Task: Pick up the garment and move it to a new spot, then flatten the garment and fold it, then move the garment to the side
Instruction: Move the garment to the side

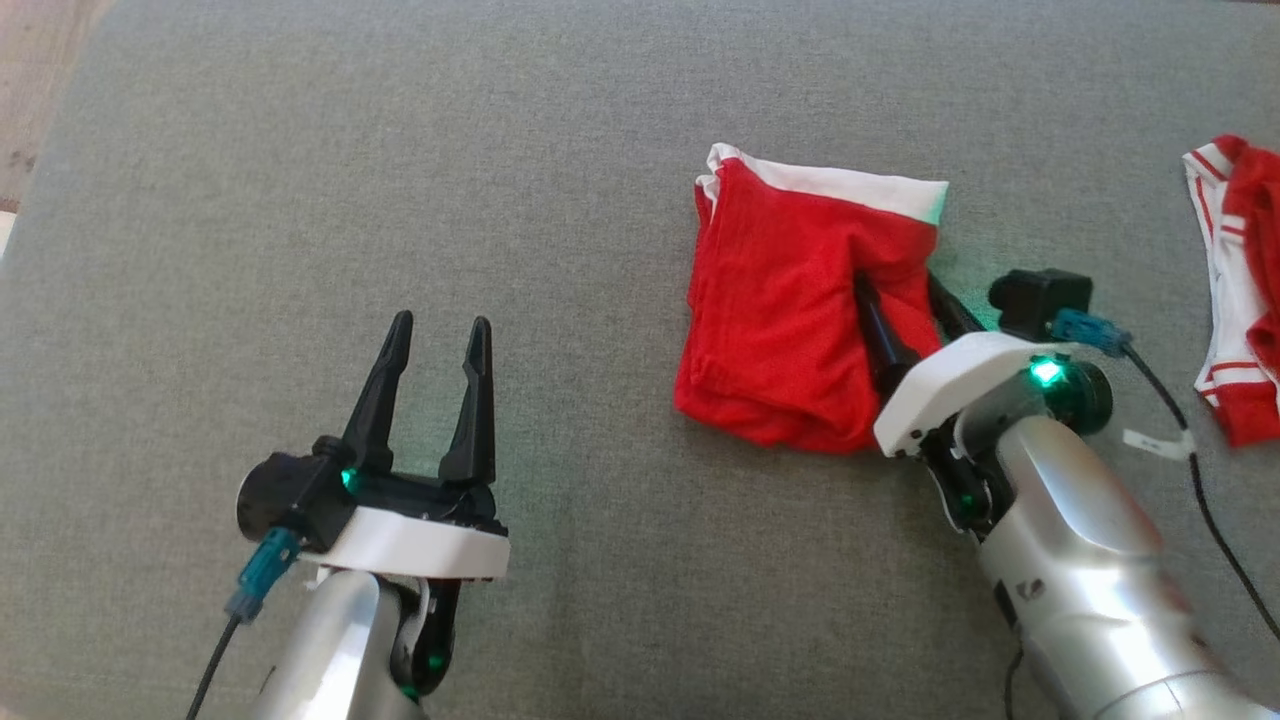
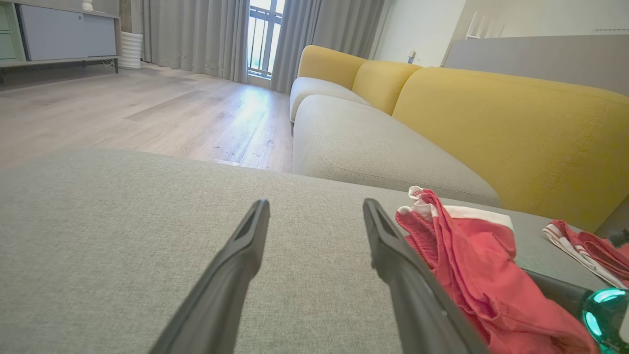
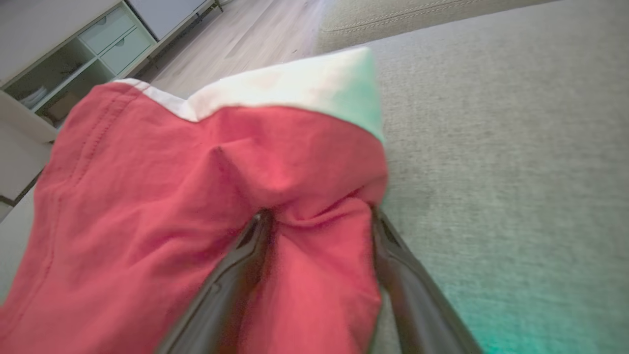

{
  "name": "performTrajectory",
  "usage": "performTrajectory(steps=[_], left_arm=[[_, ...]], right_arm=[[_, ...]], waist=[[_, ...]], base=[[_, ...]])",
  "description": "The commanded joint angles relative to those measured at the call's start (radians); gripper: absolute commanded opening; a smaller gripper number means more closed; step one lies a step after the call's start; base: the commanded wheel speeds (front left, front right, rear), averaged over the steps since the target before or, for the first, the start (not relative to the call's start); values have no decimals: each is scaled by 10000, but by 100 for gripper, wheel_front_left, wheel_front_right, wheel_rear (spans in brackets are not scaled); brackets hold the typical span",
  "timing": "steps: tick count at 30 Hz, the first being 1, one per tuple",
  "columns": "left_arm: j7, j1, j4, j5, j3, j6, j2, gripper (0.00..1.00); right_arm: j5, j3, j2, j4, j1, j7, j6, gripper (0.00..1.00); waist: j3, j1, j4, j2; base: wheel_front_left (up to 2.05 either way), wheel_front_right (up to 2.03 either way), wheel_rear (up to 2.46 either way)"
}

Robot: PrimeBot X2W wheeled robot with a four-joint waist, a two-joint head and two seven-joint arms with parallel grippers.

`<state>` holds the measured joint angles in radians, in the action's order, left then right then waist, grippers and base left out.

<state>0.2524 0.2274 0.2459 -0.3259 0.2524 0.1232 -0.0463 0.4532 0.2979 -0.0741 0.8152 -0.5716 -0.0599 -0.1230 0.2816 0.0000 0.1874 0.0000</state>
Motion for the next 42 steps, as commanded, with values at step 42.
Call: performTrajectory(steps=[42], left_arm=[[94,842,-570,276,-368,55,-39,100]], right_arm=[[-2783,-349,-6998,-3189,-501,2230,-77,0]], waist=[[832,0,-1898,0]], base=[[0,0,0]])
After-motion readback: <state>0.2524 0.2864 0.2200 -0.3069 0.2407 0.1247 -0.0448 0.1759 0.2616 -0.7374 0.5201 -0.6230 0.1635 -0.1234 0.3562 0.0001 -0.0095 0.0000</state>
